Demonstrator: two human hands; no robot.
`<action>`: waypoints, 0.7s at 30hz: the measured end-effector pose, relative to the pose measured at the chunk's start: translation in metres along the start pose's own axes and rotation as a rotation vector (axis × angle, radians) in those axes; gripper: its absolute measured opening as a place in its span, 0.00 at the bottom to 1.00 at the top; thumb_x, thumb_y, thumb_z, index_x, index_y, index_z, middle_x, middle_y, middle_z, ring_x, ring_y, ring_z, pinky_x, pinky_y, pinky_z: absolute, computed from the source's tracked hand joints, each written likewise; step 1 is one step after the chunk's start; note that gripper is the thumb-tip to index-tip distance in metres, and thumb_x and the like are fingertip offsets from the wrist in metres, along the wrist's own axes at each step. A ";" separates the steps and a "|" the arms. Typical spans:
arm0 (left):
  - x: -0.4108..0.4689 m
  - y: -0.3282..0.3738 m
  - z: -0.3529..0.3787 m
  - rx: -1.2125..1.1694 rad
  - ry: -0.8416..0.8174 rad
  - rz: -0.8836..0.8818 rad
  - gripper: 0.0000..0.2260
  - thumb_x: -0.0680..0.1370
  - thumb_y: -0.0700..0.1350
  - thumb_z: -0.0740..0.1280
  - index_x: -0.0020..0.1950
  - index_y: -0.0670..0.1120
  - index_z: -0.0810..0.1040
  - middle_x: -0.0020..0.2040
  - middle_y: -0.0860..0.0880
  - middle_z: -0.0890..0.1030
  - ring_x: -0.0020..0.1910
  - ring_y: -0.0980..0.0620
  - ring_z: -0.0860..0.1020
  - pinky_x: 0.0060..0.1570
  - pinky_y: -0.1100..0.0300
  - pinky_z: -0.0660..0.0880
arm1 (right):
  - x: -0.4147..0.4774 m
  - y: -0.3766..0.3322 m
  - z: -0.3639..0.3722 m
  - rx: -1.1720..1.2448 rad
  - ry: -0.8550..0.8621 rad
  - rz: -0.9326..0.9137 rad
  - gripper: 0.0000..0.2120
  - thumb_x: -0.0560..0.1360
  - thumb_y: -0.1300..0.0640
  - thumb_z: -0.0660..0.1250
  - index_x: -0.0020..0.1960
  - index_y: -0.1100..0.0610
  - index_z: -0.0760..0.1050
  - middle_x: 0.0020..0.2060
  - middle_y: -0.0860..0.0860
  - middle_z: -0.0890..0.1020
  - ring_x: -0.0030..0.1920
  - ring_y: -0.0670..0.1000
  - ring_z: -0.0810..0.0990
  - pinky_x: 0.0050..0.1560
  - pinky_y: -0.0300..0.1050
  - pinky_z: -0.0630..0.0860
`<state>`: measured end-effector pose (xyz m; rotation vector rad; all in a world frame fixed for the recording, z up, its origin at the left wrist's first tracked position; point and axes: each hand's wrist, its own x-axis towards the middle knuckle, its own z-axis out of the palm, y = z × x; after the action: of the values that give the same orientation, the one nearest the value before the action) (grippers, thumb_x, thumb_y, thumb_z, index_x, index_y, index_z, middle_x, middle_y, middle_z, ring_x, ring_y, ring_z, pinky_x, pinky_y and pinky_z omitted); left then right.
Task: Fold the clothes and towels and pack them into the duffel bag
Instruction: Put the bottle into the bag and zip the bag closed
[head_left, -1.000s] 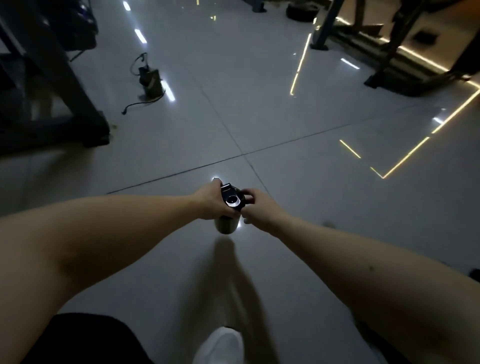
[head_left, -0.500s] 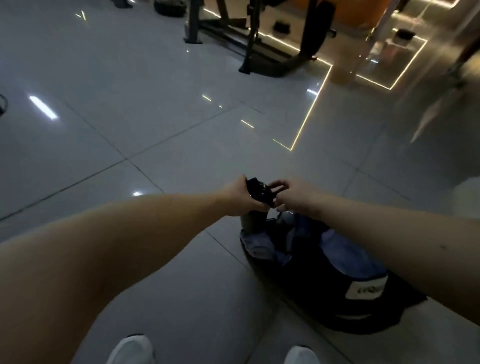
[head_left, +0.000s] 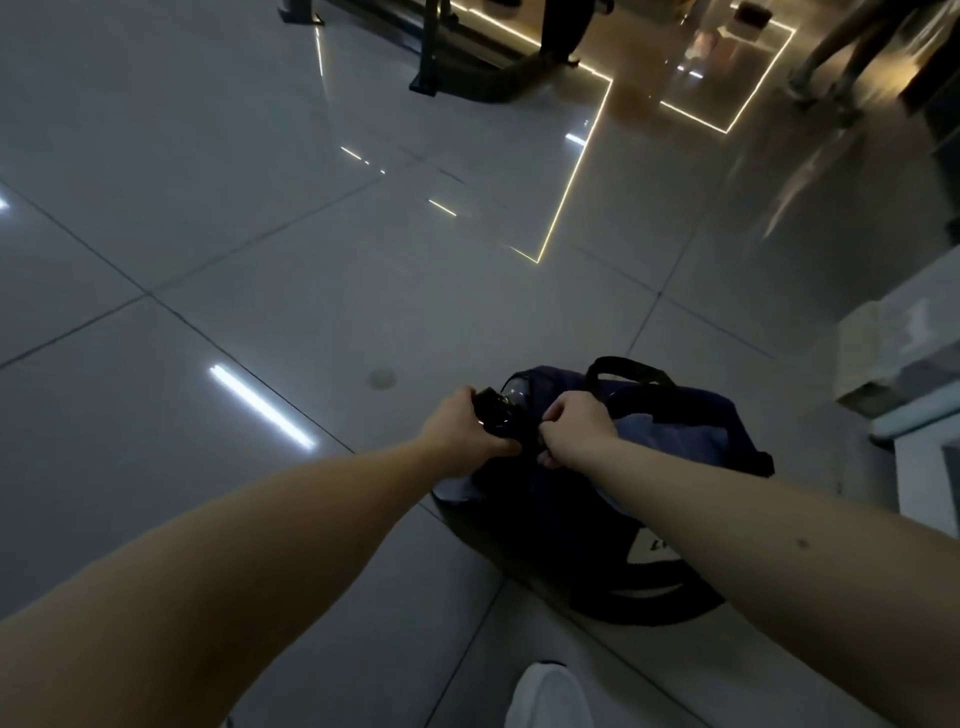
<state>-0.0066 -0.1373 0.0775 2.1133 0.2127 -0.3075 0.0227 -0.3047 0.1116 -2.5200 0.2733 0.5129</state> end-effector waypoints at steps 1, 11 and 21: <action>0.002 -0.005 0.001 -0.015 -0.004 -0.010 0.32 0.62 0.54 0.82 0.59 0.47 0.71 0.51 0.51 0.78 0.50 0.51 0.77 0.47 0.58 0.72 | 0.001 0.000 0.004 -0.023 0.017 0.007 0.09 0.68 0.64 0.71 0.43 0.53 0.76 0.44 0.56 0.83 0.41 0.60 0.85 0.42 0.57 0.84; 0.012 -0.034 0.011 -0.149 -0.011 -0.083 0.30 0.62 0.52 0.83 0.56 0.49 0.70 0.51 0.51 0.80 0.50 0.51 0.79 0.52 0.54 0.77 | 0.001 -0.012 0.017 -0.397 0.106 0.054 0.22 0.72 0.39 0.72 0.52 0.57 0.78 0.47 0.54 0.81 0.50 0.58 0.82 0.42 0.46 0.75; 0.010 -0.034 0.009 -0.216 0.013 -0.089 0.30 0.62 0.51 0.83 0.57 0.49 0.70 0.51 0.51 0.80 0.51 0.52 0.79 0.48 0.60 0.73 | 0.002 -0.021 0.015 -0.296 -0.014 0.028 0.10 0.71 0.54 0.72 0.45 0.61 0.78 0.41 0.55 0.82 0.44 0.58 0.83 0.40 0.47 0.79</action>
<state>-0.0080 -0.1268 0.0422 1.8963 0.3338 -0.3096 0.0265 -0.2795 0.1089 -2.8003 0.2426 0.6205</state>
